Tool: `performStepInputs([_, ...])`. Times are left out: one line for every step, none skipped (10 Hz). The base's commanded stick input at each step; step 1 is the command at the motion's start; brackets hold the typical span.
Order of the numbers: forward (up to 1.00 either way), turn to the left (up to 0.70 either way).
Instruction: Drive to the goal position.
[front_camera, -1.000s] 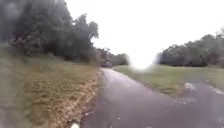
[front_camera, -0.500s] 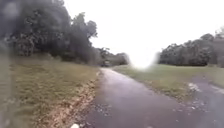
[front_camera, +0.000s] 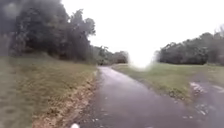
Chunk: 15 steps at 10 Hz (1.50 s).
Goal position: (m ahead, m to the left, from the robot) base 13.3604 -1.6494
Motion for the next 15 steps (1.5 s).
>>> performStepInputs([0.5,0.0])
performStepInputs([0.5,0.0])
performStepInputs([0.5,0.0])
performStepInputs([0.5,0.0])
performStepInputs([0.5,0.0])
performStepInputs([0.5,0.0])
performStepInputs([0.5,0.0])
performStepInputs([0.5,0.0])
performStepInputs([0.5,0.0])
performStepInputs([0.5,0.0])
performStepInputs([0.5,0.0])
performStepInputs([0.5,0.0])
performStepInputs([0.5,0.0])
performStepInputs([0.5,0.0])
performStepInputs([0.5,0.0])
